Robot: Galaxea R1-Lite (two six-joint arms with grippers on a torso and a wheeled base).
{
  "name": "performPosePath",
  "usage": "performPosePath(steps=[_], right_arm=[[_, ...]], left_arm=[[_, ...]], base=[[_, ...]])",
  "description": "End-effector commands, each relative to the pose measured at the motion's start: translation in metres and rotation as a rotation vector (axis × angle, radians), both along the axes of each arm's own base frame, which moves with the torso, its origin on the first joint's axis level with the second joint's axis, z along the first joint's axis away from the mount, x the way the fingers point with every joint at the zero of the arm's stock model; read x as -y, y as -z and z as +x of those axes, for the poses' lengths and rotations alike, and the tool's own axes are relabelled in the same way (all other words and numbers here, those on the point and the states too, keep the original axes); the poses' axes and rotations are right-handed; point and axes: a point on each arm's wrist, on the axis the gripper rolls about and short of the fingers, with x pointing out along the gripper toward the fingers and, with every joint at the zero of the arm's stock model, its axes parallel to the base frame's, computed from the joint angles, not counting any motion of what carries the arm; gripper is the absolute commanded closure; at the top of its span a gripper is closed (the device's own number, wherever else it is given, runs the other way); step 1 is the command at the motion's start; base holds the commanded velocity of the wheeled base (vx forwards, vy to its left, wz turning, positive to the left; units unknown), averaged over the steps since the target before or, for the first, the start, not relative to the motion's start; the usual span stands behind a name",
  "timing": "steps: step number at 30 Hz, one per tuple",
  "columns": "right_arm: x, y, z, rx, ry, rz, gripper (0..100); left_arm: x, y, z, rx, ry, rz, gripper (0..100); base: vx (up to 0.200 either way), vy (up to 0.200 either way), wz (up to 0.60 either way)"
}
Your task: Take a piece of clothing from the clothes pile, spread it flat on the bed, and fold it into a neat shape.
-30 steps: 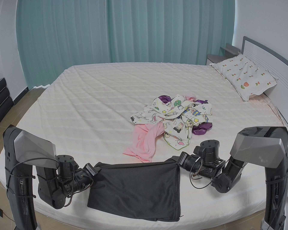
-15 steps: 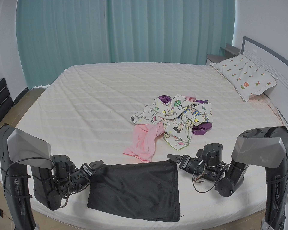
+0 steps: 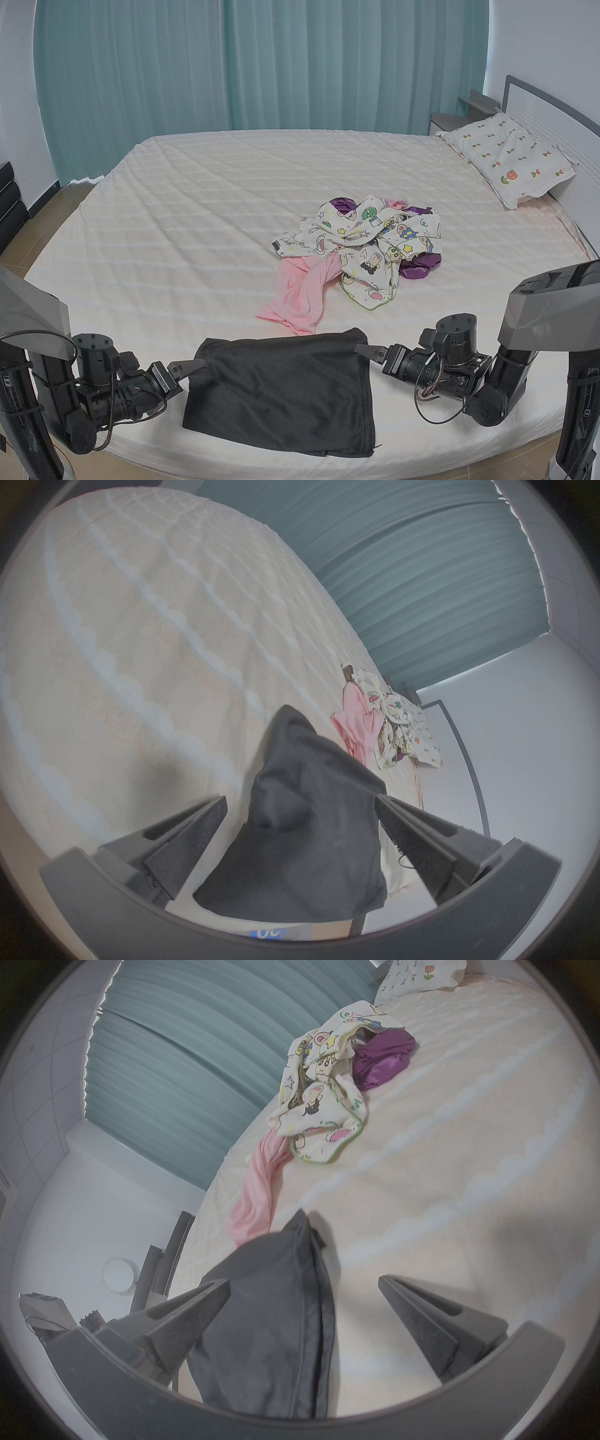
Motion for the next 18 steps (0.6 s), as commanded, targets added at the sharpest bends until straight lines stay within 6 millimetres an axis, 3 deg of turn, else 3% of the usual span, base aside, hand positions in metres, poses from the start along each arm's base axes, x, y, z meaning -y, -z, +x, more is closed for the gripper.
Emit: performPosePath(steps=[1, 13, 18], right_arm=[[-0.003, 0.0, -0.008, -0.012, -0.02, -0.006, 0], [-0.019, 0.007, -0.02, -0.033, -0.087, -0.018, 0], [-0.018, 0.009, -0.027, -0.052, -0.096, -0.032, 0]], left_arm=[[-0.001, 0.004, -0.006, -0.027, 0.016, 0.022, 0], [0.01, 0.017, -0.008, -0.081, 0.073, 0.038, 0], [0.011, 0.018, -0.009, -0.088, 0.078, 0.04, 0]], base=[[0.0, 0.0, 0.0], [0.0, 0.0, 0.0], [0.0, 0.0, 0.0]])
